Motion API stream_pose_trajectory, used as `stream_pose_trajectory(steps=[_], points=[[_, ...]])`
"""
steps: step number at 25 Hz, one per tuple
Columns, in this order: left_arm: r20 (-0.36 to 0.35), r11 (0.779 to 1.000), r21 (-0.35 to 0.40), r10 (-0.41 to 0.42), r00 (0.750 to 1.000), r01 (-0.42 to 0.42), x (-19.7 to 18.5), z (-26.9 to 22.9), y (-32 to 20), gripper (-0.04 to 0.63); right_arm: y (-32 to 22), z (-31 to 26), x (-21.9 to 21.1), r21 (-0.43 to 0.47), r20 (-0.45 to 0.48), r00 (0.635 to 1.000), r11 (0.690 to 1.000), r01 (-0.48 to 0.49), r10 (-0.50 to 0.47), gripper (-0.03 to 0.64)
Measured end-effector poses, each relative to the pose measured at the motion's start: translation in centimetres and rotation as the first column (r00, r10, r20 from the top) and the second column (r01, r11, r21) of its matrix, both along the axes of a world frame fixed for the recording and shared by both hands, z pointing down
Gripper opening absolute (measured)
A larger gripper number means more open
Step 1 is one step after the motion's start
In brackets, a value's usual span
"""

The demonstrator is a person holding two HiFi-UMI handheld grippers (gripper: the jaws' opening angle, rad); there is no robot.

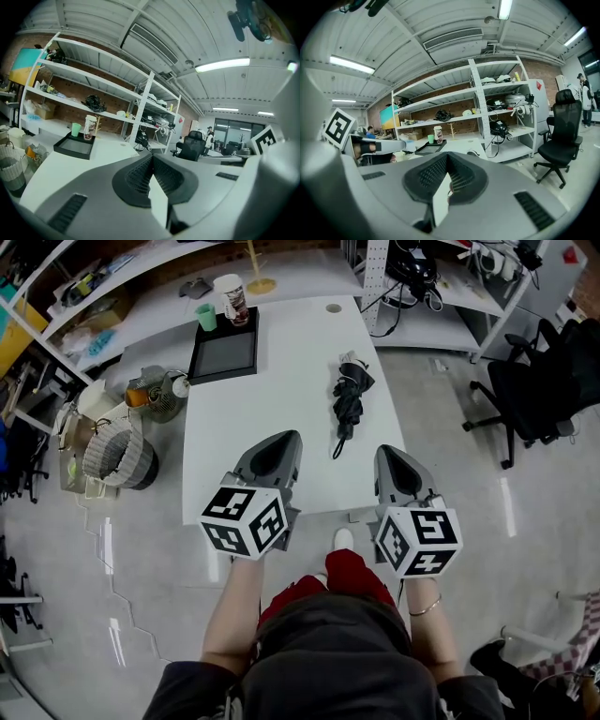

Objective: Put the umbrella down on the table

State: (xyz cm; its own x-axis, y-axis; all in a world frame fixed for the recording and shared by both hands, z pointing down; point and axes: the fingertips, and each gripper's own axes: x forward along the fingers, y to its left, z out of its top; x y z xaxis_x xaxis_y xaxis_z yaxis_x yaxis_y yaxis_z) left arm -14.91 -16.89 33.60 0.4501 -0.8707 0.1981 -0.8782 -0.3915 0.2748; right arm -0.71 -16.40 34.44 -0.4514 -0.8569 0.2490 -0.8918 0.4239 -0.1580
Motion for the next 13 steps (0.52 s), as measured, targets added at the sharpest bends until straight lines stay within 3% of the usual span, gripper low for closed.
stream_pose_trajectory(steps=[13], points=[[0.021,1.0,0.012,-0.013,1.0,0.012,-0.9,-0.5,5.1,0.012,4.7,-0.5,0.0,0.014,0.02,1.0,1.0,0.005,-0.005,0.018]])
